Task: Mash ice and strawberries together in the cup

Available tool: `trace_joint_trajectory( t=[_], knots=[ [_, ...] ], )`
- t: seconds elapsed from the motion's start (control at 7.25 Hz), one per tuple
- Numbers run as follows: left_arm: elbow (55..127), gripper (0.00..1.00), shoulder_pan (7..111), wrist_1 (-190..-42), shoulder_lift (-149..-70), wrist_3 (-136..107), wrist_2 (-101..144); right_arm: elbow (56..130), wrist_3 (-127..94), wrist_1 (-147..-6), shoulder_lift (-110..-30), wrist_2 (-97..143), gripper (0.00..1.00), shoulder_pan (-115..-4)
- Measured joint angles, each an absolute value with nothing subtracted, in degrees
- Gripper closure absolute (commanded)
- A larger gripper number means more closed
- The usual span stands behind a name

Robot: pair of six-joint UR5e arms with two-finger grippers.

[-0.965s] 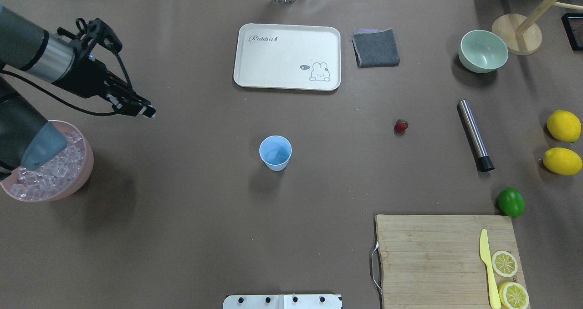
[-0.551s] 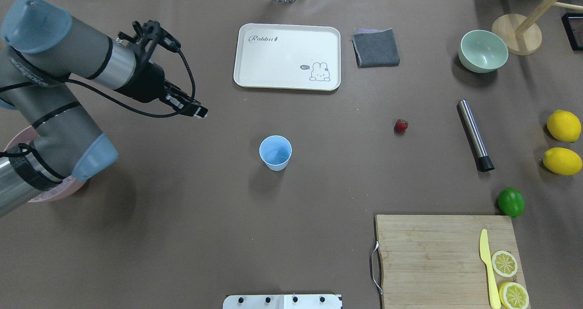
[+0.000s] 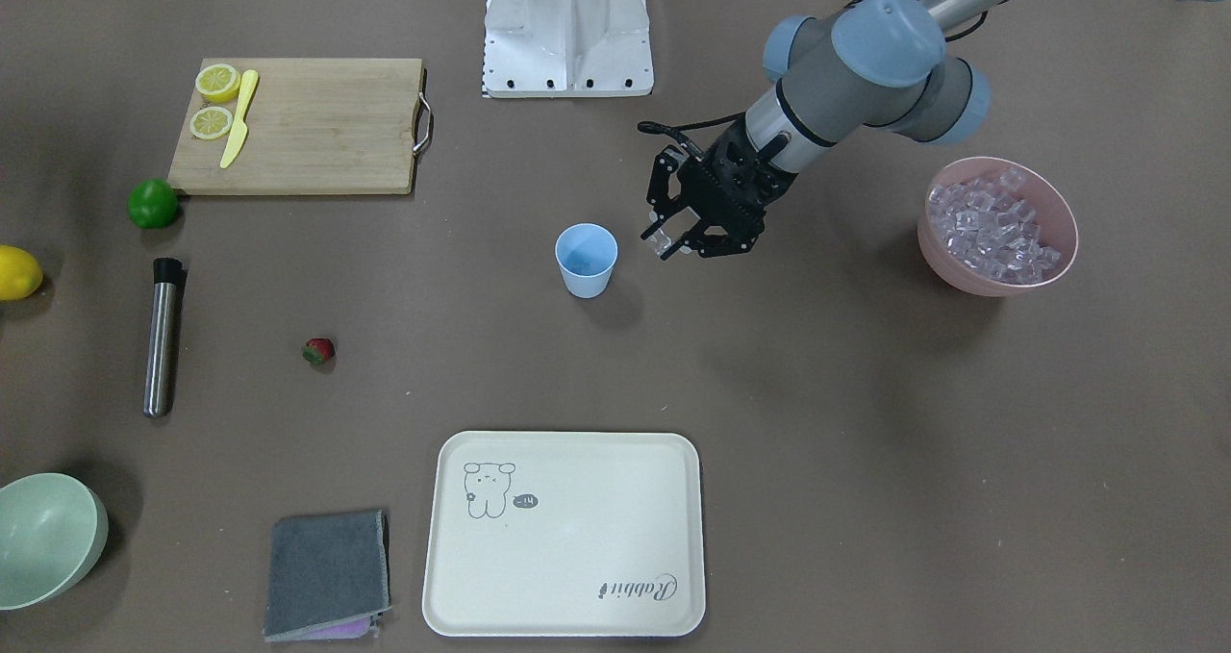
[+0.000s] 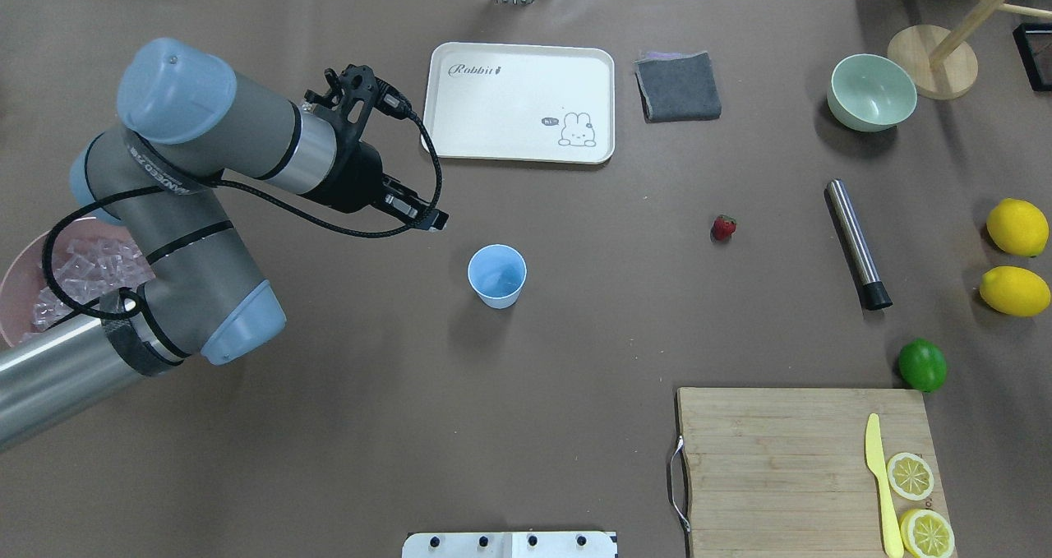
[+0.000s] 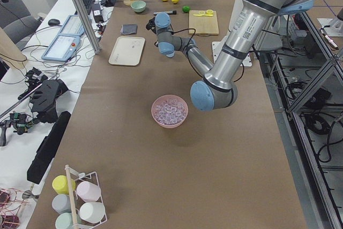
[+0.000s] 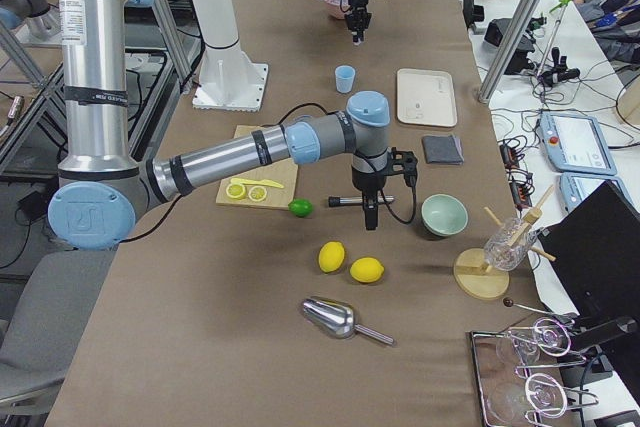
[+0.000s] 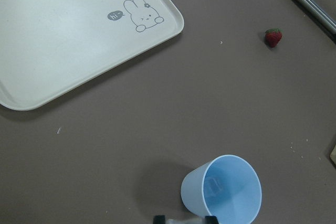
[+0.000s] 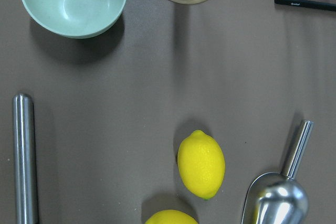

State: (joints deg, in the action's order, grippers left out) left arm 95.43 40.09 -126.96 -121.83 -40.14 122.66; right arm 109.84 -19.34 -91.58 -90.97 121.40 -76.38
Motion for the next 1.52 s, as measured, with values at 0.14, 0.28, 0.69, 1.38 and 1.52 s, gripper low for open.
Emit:
trace_joint_trajectory(
  t=[0.14, 0.28, 0.69, 1.38, 1.52],
  knots=[
    [95.37, 1.0, 38.71, -126.98, -122.27, -41.02, 120.56, 109.86, -19.34, -91.58, -90.97, 121.33, 0.0, -76.38],
    [95.21, 1.0, 37.32, -127.04, -122.51, -41.53, 118.54, 109.86, -19.34, -91.56, -90.97, 121.32, 0.0, -76.38],
    [94.68, 1.0, 34.2, -127.19, -123.14, -43.15, 114.19, 109.89, -19.34, -91.5, -90.71, 121.32, 0.0, -75.94],
    [93.74, 1.0, 31.68, -127.24, -123.99, -44.25, 108.96, 109.7, -19.35, -91.49, -89.78, 121.22, 0.0, -75.4],
    [93.35, 0.97, 31.53, -127.52, -124.27, -44.63, 108.77, 109.71, -19.37, -91.51, -89.75, 121.24, 0.0, -75.38]
  ],
)
